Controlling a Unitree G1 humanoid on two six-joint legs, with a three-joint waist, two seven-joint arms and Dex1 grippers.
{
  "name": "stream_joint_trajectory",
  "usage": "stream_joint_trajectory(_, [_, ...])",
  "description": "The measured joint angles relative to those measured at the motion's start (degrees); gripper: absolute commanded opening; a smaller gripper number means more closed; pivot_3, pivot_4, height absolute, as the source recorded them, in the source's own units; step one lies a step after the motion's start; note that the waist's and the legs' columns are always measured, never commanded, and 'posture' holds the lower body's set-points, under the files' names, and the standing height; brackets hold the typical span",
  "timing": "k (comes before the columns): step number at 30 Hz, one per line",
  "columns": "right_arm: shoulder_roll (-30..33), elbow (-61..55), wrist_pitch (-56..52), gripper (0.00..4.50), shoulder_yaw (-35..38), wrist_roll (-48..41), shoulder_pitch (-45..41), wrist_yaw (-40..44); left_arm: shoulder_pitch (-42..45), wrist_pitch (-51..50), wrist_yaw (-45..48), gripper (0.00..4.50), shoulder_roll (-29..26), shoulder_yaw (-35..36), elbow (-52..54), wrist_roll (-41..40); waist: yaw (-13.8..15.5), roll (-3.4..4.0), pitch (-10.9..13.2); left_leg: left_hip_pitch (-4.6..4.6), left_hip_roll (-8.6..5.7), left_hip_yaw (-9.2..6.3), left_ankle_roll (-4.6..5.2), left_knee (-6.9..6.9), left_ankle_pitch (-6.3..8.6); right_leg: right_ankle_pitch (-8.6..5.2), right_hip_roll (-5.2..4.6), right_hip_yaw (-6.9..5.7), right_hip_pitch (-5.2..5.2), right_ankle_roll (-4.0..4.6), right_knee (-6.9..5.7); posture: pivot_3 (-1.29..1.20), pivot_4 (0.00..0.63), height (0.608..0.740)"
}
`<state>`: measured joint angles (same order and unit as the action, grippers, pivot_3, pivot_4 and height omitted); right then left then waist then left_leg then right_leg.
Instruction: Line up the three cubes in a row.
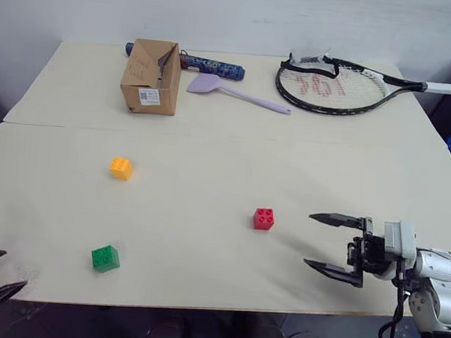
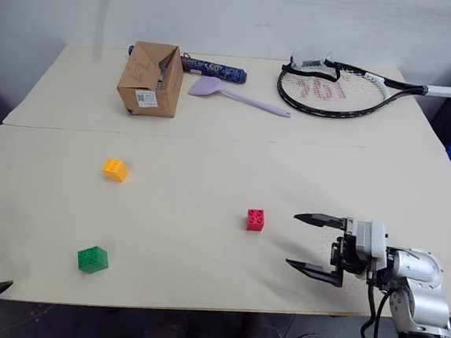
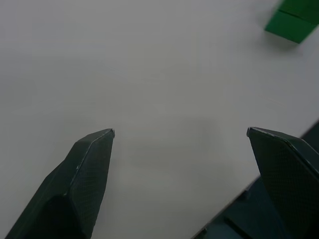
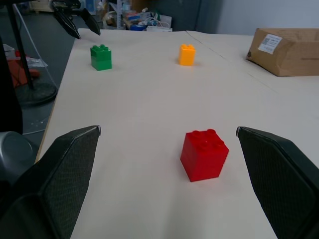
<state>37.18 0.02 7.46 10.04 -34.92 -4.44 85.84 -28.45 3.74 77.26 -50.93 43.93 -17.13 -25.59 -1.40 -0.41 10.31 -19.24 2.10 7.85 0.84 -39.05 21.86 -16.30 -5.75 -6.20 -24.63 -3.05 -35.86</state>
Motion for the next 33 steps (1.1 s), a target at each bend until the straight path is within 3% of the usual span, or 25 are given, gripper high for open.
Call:
stream_joint_trajectory(5, [-1.6, -1.2, 1.5, 4.47, -1.9, -0.2, 1.4, 1.3, -0.7, -3.2, 2.4, 4.5, 0.3, -5.7, 16.8, -2.5, -0.1, 0.02, 0.0, 0.01, -0.03, 0.01, 0.11, 0.0, -0.06, 0.0, -0.02, 0.02, 0.04, 0.0, -0.01, 0.0, 0.15, 0.74])
stream_joint_trajectory(9, [-2.0, -1.6, 2.8, 4.47, -2.9, 0.8, 1.2, 1.0, 3.2, -4.4, -0.8, 4.5, 2.9, -12.3, 23.2, -2.0, -0.3, 0.08, 0.0, 0.03, 0.0, 0.03, 0.19, 0.02, -0.15, 0.0, 0.09, 0.03, 0.02, 0.0, -0.06, 0.0, 0.15, 0.74])
stream_joint_trajectory(13, [-2.7, -1.3, 4.0, 4.5, -3.7, 2.4, 0.3, 0.1, 8.2, -4.0, -5.6, 3.7, 6.0, -18.9, 22.7, 0.9, -0.2, 0.06, 0.0, 0.03, 0.0, 0.06, 0.2, 0.0, -0.17, 0.0, 0.14, 0.02, 0.02, 0.0, -0.08, 0.0, 0.15, 0.74])
stream_joint_trajectory(20, [-3.1, -1.5, 4.0, 4.5, -3.9, 3.0, 1.0, -1.3, 9.9, 0.8, -5.8, 1.54, 5.2, -20.5, 17.4, 3.9, -0.2, 0.06, 0.0, 0.04, 0.0, 0.07, 0.23, -0.02, -0.17, 0.0, 0.12, 0.04, 0.02, 0.0, -0.07, 0.0, 0.15, 0.74])
stream_joint_trajectory(23, [-3.1, -2.3, 4.0, 4.5, -3.7, 3.2, 2.1, -2.7, 13.7, -1.6, -5.3, 1.48, 4.7, -22.0, 16.7, 2.7, 0.3, 0.05, 0.0, 0.03, 0.0, 0.02, 0.25, -0.03, -0.19, 0.0, 0.1, -0.01, 0.06, 0.0, -0.07, 0.0, 0.15, 0.74])
stream_joint_trajectory(26, [-2.8, -2.9, 3.7, 4.5, -3.0, 3.3, 3.9, -3.8, 19.5, -10.5, -5.8, 1.48, 2.7, -26.1, 23.0, -0.5, 1.3, 0.04, 0.0, 0.04, -0.03, 0.03, 0.25, -0.05, -0.2, 0.02, 0.08, 0.03, 0.08, -0.04, -0.08, 0.0, 0.15, 0.74])
stream_joint_trajectory(30, [-1.7, -5.7, 1.8, 4.5, -1.8, 2.5, 4.6, -6.6, 37.4, -19.5, -8.6, 1.48, 1.7, -39.0, 32.2, 1.9, 2.1, 0.06, 0.0, 0.04, -0.24, 0.03, 0.32, -0.07, -0.29, 0.09, -0.01, 0.07, 0.12, -0.15, -0.13, 0.0, 0.15, 0.74])
stream_joint_trajectory(33, [-1.3, -6.5, 1.0, 4.5, -0.7, 2.2, 4.7, -8.0, 49.1, -22.8, -9.2, 1.48, 4.2, -48.2, 28.7, 7.2, 1.9, 0.12, -0.1, 0.06, -0.23, 0.24, 0.31, -0.07, -0.42, 0.09, 0.23, 0.16, 0.08, -0.17, -0.14, 0.0, 0.15, 0.74])
